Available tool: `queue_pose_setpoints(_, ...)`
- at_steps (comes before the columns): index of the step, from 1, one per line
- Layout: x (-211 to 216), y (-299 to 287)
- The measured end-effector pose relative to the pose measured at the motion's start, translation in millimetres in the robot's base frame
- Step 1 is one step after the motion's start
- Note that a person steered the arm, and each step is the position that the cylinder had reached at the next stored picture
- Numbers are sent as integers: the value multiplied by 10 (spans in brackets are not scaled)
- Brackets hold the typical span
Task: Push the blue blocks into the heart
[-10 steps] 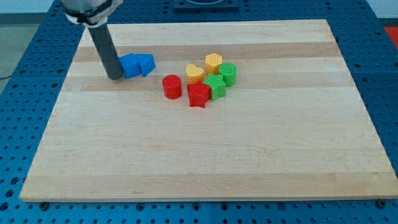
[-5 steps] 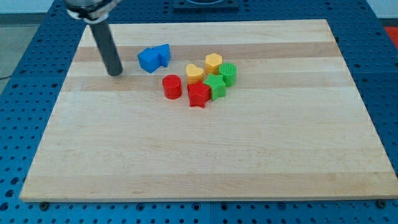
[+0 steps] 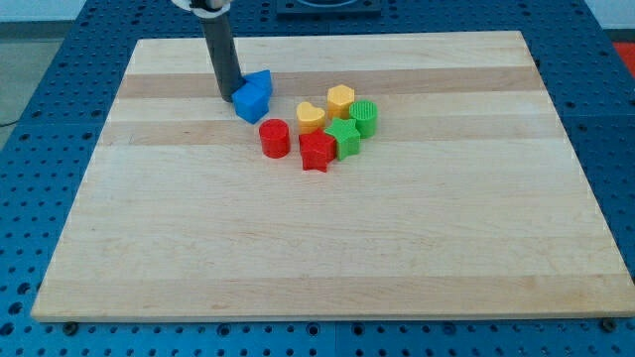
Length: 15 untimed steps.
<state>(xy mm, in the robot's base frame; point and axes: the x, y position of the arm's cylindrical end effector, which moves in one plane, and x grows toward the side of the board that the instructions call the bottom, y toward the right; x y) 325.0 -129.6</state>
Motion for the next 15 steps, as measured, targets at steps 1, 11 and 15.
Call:
queue_pose_setpoints(1, 133, 131)
queue_pose_setpoints(11, -211, 751)
queue_pose_setpoints(15, -691, 24)
